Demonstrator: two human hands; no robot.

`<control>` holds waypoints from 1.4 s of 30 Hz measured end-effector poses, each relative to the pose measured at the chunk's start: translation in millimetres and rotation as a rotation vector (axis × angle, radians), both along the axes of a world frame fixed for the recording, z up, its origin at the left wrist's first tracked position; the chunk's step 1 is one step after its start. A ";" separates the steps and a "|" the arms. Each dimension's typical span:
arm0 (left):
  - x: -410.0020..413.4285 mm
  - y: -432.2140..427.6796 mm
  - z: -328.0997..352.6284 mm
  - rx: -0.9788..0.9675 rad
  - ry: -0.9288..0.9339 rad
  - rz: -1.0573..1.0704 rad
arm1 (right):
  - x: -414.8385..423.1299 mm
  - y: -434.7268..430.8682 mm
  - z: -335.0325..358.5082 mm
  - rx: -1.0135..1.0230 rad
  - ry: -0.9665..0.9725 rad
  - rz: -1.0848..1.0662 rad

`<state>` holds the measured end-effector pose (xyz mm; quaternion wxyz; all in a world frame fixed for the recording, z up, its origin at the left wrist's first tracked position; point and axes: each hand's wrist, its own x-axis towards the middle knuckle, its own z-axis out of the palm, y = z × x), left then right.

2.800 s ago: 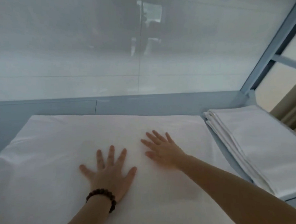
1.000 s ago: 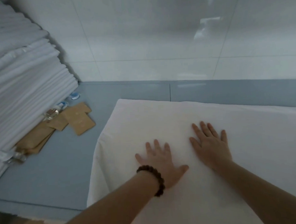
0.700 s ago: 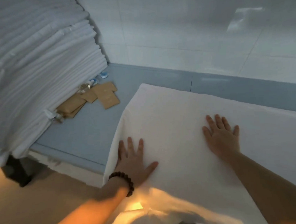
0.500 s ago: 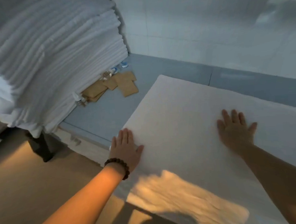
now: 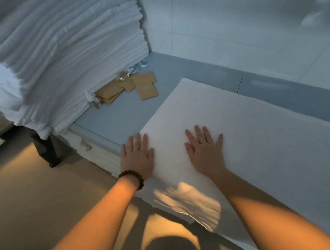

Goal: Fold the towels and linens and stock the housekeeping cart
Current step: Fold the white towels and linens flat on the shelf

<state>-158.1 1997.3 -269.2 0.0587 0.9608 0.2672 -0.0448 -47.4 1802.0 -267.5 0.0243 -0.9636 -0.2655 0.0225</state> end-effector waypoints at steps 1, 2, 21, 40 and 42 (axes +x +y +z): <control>0.3 9.8 3.0 -0.025 0.015 0.082 | -1.3 0.9 0.3 0.001 -0.007 -0.002; 3.7 11.9 6.1 -0.025 0.037 0.137 | -2.0 1.4 0.6 0.004 -0.014 -0.007; 32.1 -109.1 10.9 -0.059 0.101 -0.129 | -1.0 -229.4 7.0 -0.046 0.112 -0.533; 111.3 -231.0 -7.8 -0.025 0.054 -0.523 | 33.3 -229.5 18.0 -0.081 0.142 -0.475; 120.9 -230.2 -8.6 -0.017 0.048 -0.507 | 24.7 -204.6 16.8 -0.003 0.089 -0.416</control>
